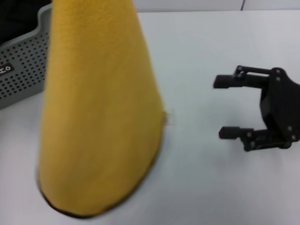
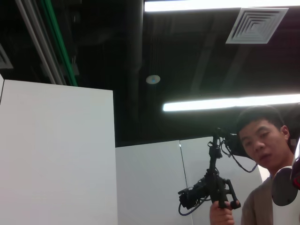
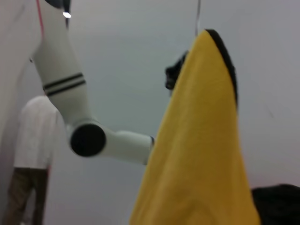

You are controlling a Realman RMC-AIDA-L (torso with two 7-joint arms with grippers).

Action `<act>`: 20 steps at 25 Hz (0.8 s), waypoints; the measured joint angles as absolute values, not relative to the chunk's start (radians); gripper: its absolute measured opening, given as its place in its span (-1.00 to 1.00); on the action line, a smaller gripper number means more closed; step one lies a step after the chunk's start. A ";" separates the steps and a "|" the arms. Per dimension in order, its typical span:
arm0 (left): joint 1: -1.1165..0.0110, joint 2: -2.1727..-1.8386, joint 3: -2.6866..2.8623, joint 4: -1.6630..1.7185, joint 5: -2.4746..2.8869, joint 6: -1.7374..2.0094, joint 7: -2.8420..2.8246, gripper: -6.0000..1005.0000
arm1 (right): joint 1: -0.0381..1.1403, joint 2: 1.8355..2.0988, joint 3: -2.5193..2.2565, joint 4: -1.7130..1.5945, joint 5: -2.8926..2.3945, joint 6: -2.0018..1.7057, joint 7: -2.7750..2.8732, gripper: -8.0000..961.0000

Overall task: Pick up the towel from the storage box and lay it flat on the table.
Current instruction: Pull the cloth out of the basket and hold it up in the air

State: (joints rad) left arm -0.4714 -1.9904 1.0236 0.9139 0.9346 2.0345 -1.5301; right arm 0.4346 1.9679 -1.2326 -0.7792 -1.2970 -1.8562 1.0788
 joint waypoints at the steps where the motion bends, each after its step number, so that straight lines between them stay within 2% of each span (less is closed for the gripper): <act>1: -0.471 -1.987 1.024 0.914 0.933 2.034 -1.536 -0.95 | 0.425 1.972 -1.198 -0.784 -1.320 -1.853 1.073 0.62; 8: -0.473 -1.976 1.024 0.936 0.930 2.034 -1.578 -0.95 | 0.425 2.020 -1.147 -0.791 -1.393 -1.734 0.993 0.62; 20: -0.466 -1.977 1.109 0.992 0.878 2.037 -1.598 -0.95 | 0.489 2.028 -1.416 -0.776 -1.230 -1.395 0.807 0.61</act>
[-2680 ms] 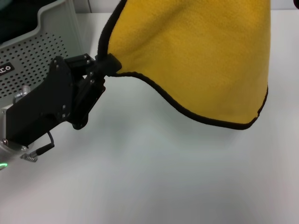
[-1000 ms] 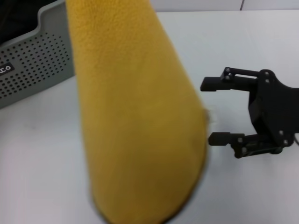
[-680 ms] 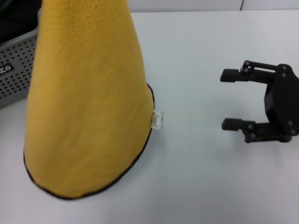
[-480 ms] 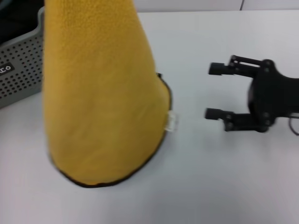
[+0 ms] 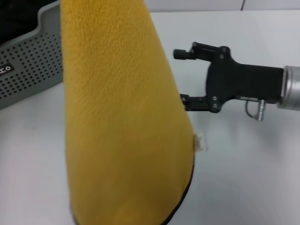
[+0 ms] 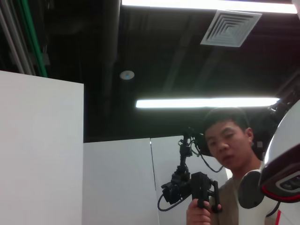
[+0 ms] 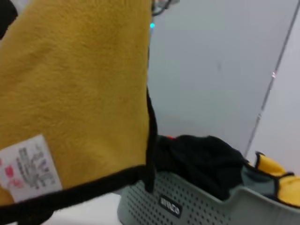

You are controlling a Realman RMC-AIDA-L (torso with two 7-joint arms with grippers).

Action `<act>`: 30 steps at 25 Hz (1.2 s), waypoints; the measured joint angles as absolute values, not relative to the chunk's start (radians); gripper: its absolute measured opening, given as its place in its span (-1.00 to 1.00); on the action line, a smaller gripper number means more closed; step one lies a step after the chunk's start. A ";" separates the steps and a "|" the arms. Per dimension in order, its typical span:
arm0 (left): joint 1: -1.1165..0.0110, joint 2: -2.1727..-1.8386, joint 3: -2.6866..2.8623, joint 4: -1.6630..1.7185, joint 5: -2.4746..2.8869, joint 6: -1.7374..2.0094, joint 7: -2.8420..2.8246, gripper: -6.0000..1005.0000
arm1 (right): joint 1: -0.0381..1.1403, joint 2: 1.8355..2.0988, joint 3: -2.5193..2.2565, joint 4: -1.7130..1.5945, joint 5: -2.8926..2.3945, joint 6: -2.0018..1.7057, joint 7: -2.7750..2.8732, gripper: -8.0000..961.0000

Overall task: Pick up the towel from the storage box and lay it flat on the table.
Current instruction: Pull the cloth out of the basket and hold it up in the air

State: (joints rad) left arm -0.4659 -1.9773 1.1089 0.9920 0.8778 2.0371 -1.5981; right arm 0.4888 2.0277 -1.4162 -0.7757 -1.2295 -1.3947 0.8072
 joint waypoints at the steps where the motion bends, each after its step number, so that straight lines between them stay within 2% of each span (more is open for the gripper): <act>1: -0.465 -1.979 1.109 0.992 0.878 2.037 -1.596 -0.95 | 0.496 2.028 -1.437 -0.776 -1.215 -1.392 0.798 0.61; 14: -0.466 -1.985 1.111 0.988 0.879 2.036 -1.591 -0.95 | 0.579 2.028 -1.557 -0.714 -1.116 -1.328 0.714 0.59; 27: -0.460 -1.986 1.125 0.982 0.885 2.037 -1.586 -0.95 | 0.571 2.028 -1.590 -0.735 -1.044 -1.324 0.647 0.55; 30: -0.460 -1.986 1.125 0.982 0.885 2.037 -1.576 -0.95 | 0.576 2.028 -1.594 -0.724 -1.044 -1.297 0.646 0.33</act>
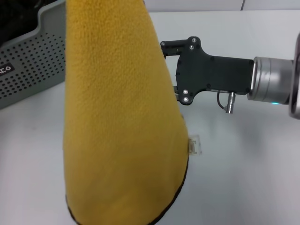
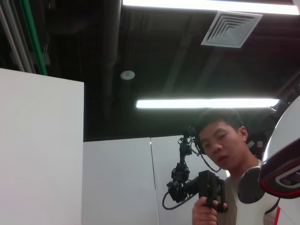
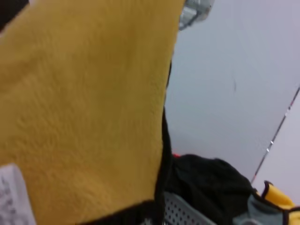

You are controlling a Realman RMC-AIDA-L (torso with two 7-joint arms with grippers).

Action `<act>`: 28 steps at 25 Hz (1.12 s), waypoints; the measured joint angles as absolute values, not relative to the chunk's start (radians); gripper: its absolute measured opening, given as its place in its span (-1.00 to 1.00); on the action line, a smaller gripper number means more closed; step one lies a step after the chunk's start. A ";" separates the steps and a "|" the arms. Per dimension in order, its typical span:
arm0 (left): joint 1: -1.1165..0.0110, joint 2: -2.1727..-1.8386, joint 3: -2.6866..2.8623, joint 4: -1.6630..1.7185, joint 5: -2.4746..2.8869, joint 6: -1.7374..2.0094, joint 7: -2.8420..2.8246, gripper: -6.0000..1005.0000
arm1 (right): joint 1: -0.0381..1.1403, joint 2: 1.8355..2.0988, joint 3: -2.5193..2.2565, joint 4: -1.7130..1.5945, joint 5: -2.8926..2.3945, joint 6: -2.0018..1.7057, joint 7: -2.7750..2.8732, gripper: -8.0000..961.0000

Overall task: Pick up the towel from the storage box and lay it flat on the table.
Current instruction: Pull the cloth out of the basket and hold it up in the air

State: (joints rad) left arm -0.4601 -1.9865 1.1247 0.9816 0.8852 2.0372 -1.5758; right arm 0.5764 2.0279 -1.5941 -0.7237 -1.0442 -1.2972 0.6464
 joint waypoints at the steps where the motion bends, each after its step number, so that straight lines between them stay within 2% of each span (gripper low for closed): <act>1: -0.460 -1.986 1.125 0.982 0.885 2.037 -1.574 -0.95 | 0.578 2.028 -1.598 -0.719 -1.044 -1.288 0.646 0.26; 8: -0.460 -1.986 1.124 0.982 0.879 2.037 -1.569 -0.95 | 0.582 2.028 -1.660 -0.718 -1.045 -1.274 0.645 -0.17; 28: -0.445 -1.994 1.124 0.956 0.888 2.037 -1.562 -0.94 | 0.561 2.028 -1.656 -0.726 -0.953 -1.344 0.582 -0.17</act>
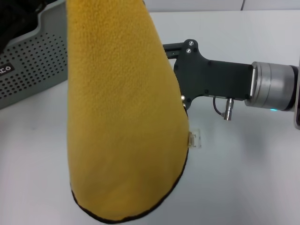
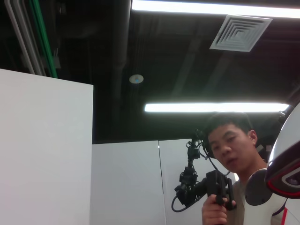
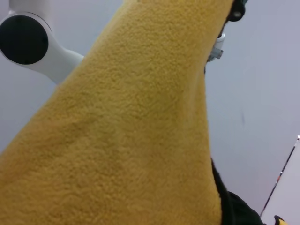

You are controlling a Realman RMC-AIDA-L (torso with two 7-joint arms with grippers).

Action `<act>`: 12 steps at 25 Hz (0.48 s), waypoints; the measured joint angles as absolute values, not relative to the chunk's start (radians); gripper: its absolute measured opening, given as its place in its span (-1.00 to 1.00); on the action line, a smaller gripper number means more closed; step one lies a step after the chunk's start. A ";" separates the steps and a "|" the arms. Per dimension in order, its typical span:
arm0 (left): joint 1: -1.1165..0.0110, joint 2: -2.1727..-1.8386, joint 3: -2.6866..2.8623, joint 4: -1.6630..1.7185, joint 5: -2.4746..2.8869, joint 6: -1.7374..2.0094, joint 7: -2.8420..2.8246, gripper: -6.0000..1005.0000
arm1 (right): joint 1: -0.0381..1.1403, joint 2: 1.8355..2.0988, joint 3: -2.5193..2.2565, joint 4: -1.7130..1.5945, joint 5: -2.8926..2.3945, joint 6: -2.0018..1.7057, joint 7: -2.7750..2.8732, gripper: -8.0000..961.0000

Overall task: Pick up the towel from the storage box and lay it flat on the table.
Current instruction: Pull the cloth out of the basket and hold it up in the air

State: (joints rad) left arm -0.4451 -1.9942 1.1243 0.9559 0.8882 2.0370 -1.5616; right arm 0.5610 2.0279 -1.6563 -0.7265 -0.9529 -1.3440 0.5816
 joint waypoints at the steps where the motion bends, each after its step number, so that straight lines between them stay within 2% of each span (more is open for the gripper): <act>1: -0.445 -1.994 1.124 0.956 0.888 2.037 -1.562 -0.94 | 0.559 2.028 -1.655 -0.727 -0.953 -1.343 0.579 -0.17; 10: -0.435 -1.992 1.124 0.954 0.888 2.037 -1.562 -0.94 | 0.526 2.028 -1.655 -0.743 -0.952 -1.353 0.526 -0.29; 12: -0.434 -1.991 1.124 0.953 0.888 2.037 -1.562 -0.94 | 0.513 2.028 -1.655 -0.757 -0.952 -1.355 0.515 -0.57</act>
State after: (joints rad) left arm -0.4336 -1.9913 1.1243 0.9527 0.8882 2.0371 -1.5615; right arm 0.5126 2.0279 -1.6555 -0.7565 -0.9524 -1.3550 0.5154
